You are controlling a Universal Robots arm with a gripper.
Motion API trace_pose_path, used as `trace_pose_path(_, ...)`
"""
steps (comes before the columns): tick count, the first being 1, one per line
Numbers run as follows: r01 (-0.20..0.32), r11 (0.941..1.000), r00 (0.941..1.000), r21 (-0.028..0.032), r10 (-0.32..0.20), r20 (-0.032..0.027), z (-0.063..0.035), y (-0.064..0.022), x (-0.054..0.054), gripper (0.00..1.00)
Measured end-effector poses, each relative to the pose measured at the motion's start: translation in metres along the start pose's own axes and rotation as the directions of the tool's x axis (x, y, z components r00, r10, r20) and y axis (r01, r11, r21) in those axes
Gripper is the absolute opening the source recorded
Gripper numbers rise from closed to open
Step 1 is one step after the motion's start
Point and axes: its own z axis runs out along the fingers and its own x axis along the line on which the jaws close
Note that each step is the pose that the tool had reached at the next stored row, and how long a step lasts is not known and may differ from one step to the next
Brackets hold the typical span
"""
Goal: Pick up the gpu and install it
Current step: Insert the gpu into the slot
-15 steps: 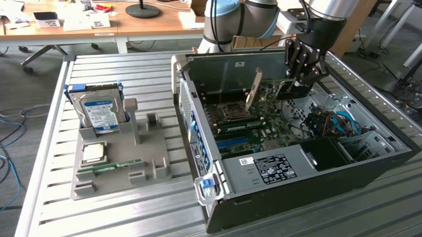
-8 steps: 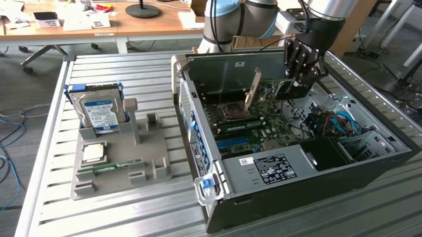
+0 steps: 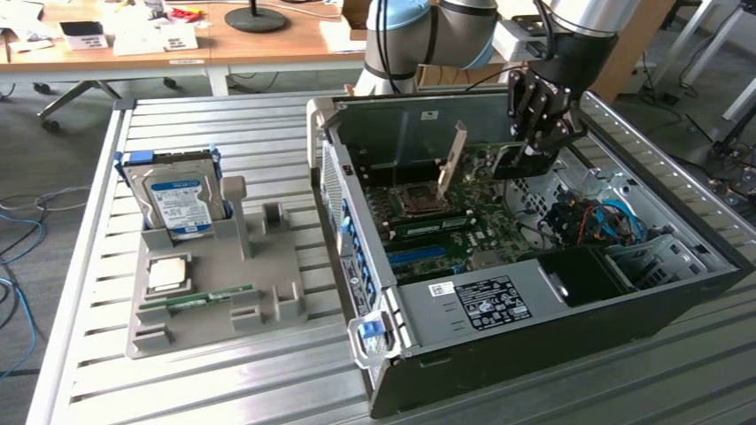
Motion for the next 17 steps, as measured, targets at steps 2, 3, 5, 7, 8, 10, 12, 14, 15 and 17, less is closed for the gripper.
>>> trace_pose_path(2, 0.000, 1.0000, 1.0000, -0.0001, 0.000, -0.0001, 0.0000, 0.0012, 0.0000, 0.27)
trace_pose_path(3, 0.000, 1.0000, 1.0000, -0.0001, 0.000, -0.0001, 0.0000, 0.0013, 0.0000, 0.27)
trace_pose_path(5, 0.000, 1.0000, 1.0000, -0.0001, 0.000, -0.0001, 0.0000, 0.0013, 0.0000, 0.27)
trace_pose_path(7, 0.000, 1.0000, 1.0000, 0.0000, 0.000, -0.0001, 0.0000, 0.0013, 0.0000, 0.27)
trace_pose_path(8, 0.000, 1.0000, 1.0000, -0.0001, 0.000, -0.0001, 0.0000, 0.0013, 0.0000, 0.27)
trace_pose_path(10, 0.000, 1.0000, 1.0000, -0.0001, 0.000, -0.0001, 0.0000, 0.0013, 0.0000, 0.27)
trace_pose_path(12, 0.000, 1.0000, 1.0000, 0.0000, 0.000, 0.0000, 0.0001, 0.0023, 0.0001, 0.27)
trace_pose_path(14, 0.000, 1.0000, 1.0000, 0.0000, 0.000, -0.0001, 0.0001, 0.0044, 0.0001, 0.27)
trace_pose_path(15, 0.000, 1.0000, 1.0000, 0.0000, 0.000, -0.0001, 0.0001, 0.0055, 0.0002, 0.27)
trace_pose_path(17, 0.000, 1.0000, 1.0000, -0.0001, 0.000, -0.0001, 0.0001, 0.0062, 0.0002, 0.27)
